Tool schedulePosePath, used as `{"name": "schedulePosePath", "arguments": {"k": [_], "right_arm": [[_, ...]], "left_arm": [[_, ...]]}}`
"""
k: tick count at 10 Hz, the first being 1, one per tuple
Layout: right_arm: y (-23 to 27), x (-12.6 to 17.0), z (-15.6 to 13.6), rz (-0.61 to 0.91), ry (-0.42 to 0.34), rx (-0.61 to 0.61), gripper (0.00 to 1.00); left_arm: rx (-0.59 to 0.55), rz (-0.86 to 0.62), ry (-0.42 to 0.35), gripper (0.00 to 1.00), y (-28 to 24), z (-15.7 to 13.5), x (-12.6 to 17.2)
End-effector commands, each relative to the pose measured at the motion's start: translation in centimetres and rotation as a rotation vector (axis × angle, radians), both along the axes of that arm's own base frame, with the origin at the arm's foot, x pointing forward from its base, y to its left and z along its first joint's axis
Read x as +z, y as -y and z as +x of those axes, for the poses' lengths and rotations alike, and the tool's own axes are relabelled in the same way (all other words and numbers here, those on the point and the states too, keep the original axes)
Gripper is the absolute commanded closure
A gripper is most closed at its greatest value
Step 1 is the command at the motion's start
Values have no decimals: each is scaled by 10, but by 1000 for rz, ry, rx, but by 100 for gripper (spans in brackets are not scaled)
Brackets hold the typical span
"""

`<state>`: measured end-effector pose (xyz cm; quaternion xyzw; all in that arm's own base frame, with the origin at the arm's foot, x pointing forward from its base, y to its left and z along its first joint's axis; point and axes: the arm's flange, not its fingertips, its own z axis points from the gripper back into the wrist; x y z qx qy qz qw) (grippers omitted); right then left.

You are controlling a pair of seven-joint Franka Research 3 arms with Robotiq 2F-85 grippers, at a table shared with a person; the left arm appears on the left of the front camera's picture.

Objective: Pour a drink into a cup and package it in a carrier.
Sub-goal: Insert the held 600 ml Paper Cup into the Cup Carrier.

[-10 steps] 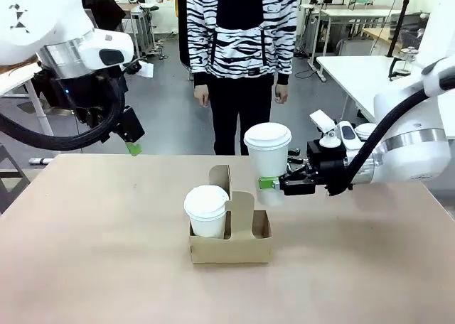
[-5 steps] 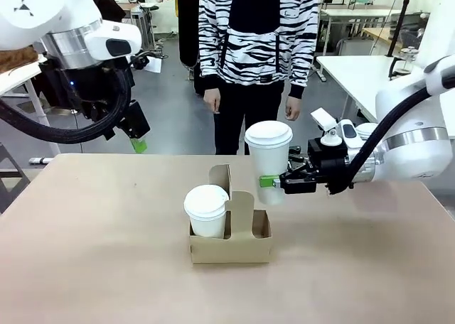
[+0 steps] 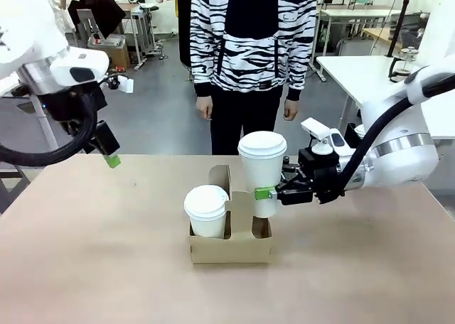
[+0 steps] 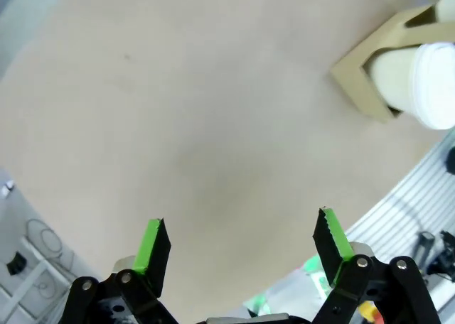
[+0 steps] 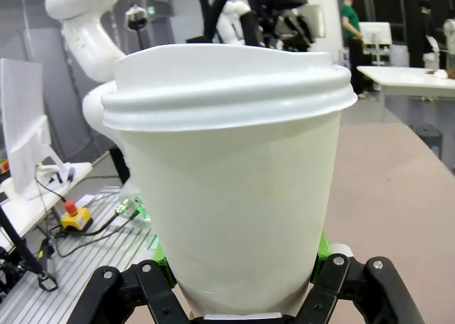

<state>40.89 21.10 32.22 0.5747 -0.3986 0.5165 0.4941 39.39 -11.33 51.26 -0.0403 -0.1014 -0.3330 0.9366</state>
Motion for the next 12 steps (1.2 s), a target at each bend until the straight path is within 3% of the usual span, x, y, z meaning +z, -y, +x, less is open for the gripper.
{"name": "schedulePosePath", "arguments": {"k": [1,3,5,12], "right_arm": [[-10,-9,13,34,7,58,20],[-23,-25,15,42,13,72,20],[-29,-39,18,29,7,98,20],[-15,-80,28,53,12,175,20]], "left_arm": [[-101,-12,60,0,-4,2,-18],[-209,-37,104,0,-16,6,-33],[-252,-91,96,0,-27,6,-43],[-226,-152,112,0,-51,-8,-71]]}}
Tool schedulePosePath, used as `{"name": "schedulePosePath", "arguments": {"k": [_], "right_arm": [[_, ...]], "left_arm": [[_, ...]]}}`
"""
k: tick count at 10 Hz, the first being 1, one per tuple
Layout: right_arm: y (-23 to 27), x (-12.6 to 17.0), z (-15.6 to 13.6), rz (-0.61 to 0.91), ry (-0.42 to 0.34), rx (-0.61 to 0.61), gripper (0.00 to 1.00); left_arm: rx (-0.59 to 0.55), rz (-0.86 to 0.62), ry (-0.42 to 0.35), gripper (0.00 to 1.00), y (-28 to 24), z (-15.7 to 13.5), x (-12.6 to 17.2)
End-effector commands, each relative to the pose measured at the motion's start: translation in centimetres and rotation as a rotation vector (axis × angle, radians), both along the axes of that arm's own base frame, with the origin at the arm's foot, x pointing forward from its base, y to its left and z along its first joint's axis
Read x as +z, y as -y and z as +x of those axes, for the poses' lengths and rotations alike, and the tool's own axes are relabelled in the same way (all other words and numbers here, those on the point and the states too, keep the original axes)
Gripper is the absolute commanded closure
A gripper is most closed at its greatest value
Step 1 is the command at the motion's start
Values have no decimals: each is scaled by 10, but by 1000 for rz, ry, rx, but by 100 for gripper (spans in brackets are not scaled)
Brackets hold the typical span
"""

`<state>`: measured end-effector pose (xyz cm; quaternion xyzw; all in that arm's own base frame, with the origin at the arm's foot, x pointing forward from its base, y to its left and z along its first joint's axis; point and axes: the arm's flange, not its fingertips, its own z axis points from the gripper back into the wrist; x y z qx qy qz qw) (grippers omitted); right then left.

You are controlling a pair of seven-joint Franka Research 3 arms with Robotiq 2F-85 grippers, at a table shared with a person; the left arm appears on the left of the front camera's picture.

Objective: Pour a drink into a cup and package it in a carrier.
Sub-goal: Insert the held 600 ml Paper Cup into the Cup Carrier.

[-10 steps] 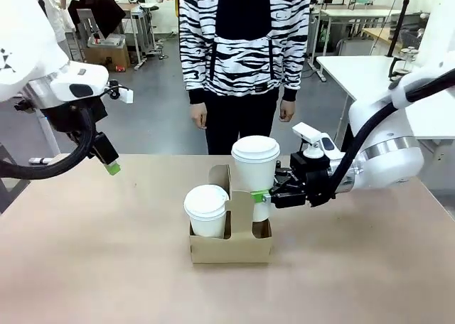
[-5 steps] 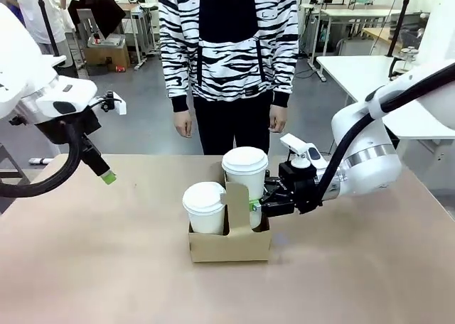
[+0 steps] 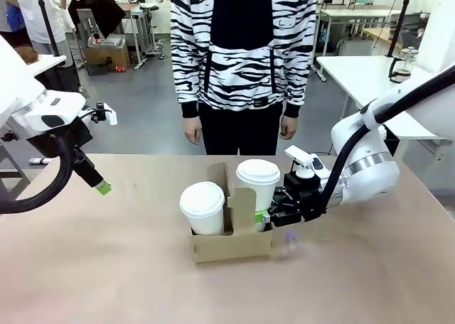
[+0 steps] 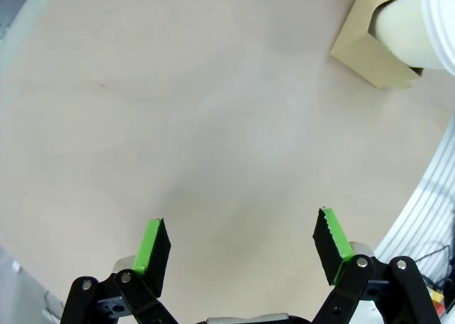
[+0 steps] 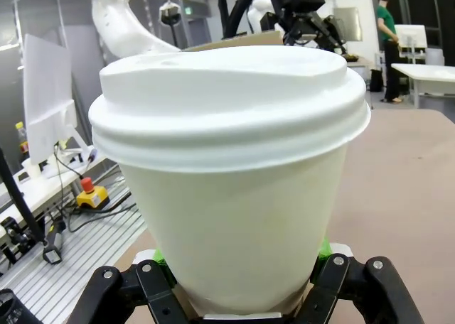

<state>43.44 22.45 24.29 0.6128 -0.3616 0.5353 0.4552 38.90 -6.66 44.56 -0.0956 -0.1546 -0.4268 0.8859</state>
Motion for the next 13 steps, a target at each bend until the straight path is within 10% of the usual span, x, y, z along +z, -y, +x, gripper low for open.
{"name": "schedulePosePath", "arguments": {"k": [1,13], "right_arm": [[-2,-4,3,41,40,51,20],[7,7,-2,-114,171,1,0]], "left_arm": [[0,-24,37,0,-5,-1,-5],[8,0,15,0,-1,0,0]]}}
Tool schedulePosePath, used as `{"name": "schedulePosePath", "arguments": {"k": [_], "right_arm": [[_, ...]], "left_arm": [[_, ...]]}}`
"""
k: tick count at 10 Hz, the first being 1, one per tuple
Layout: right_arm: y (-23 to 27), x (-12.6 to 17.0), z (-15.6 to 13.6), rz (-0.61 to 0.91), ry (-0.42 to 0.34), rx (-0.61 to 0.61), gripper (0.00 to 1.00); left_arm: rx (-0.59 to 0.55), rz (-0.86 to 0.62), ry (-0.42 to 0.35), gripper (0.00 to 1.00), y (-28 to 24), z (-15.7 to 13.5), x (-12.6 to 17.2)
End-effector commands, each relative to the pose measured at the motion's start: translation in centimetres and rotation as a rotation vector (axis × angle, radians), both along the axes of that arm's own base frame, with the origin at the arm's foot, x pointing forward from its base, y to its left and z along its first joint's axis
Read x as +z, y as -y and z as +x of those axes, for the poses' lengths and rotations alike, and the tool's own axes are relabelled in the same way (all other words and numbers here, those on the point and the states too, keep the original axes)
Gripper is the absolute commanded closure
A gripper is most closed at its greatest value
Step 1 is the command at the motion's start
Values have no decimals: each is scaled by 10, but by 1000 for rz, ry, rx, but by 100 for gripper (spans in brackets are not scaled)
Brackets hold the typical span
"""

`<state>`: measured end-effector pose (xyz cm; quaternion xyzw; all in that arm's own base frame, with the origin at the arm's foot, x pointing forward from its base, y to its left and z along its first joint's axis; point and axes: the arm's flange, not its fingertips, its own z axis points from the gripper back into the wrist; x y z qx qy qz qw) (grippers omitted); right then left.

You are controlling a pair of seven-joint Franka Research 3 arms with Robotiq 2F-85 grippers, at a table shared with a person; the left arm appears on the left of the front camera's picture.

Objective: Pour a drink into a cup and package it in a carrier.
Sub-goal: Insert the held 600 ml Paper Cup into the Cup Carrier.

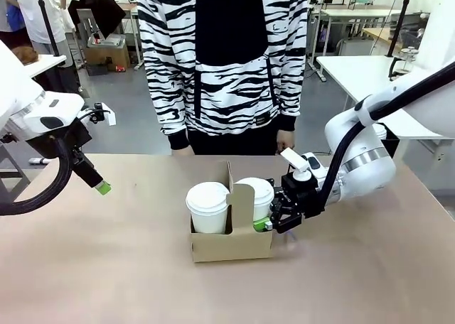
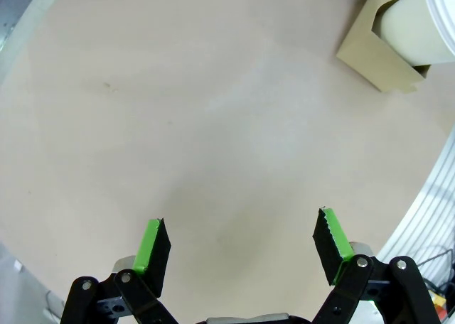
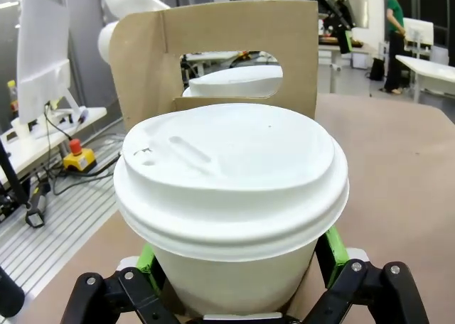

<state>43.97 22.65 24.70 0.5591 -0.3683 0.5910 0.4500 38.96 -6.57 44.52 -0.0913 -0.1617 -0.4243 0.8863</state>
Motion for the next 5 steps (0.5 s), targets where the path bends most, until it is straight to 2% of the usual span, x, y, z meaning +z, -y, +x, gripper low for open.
{"name": "schedulePosePath", "arguments": {"k": [1,5], "right_arm": [[17,9,-7,-30,39,-14,0],[51,30,-5,10,44,-73,0]], "left_arm": [[0,-1,0,0,-1,0,0],[0,-1,0,0,-1,0,0]]}}
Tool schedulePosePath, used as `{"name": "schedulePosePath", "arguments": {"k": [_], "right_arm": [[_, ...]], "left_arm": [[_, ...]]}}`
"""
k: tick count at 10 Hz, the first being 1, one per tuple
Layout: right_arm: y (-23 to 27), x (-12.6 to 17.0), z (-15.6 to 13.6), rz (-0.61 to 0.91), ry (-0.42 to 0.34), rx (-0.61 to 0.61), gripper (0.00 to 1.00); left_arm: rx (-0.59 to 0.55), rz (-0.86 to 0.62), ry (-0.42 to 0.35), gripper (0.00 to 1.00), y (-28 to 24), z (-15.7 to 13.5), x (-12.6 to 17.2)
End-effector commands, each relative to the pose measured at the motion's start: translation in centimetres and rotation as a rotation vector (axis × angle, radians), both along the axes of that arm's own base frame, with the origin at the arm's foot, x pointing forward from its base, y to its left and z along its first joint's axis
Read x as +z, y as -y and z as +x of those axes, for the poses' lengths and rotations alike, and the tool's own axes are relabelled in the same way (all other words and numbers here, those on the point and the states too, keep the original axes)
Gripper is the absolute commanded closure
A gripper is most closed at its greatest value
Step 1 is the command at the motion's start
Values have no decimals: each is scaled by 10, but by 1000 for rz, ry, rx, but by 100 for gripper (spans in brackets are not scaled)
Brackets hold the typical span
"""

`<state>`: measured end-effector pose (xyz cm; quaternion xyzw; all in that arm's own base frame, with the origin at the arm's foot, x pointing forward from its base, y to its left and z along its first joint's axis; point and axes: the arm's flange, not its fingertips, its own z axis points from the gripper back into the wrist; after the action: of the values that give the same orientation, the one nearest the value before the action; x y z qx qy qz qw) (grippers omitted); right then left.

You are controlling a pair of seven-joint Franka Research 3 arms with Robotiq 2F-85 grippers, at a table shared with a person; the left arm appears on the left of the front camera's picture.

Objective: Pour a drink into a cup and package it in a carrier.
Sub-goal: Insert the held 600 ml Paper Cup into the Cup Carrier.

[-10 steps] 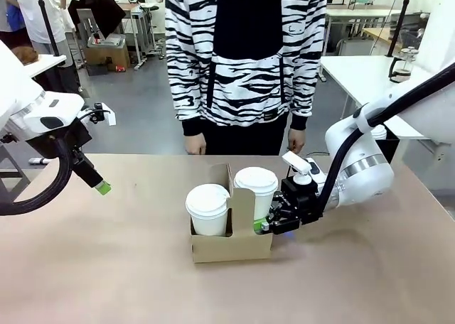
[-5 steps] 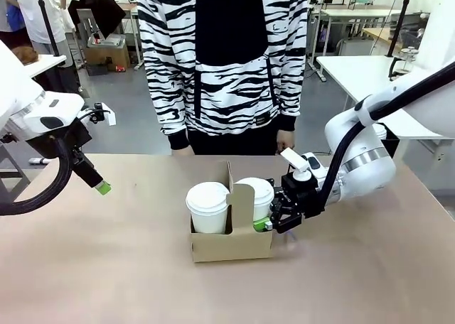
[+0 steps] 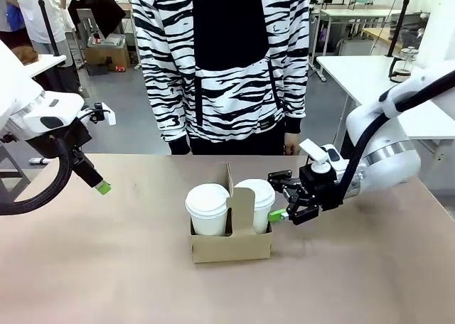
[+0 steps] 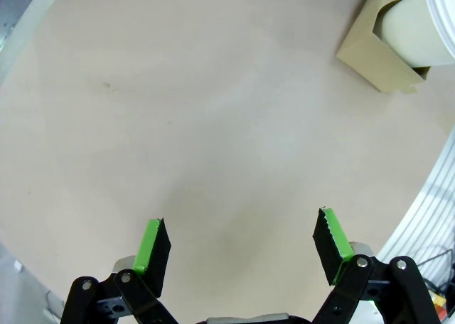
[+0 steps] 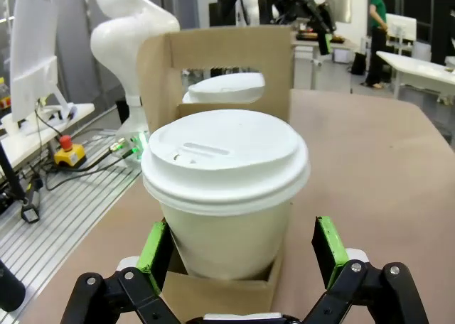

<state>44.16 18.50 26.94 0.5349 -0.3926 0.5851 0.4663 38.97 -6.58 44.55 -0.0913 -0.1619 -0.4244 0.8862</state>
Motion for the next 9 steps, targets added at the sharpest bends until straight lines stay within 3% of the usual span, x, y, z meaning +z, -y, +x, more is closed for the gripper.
{"name": "schedulePosePath", "arguments": {"k": [1,3,5,9], "right_arm": [[19,15,-6,17,17,-21,0],[54,33,-4,-31,22,-79,0],[103,55,-4,-60,22,-214,0],[186,83,-33,-232,-93,-527,0]], "left_arm": [[0,-1,-1,0,-1,0,0],[0,-1,-1,0,-1,0,0],[0,-1,-1,0,-1,0,0],[0,-1,-1,0,-1,0,0]]}}
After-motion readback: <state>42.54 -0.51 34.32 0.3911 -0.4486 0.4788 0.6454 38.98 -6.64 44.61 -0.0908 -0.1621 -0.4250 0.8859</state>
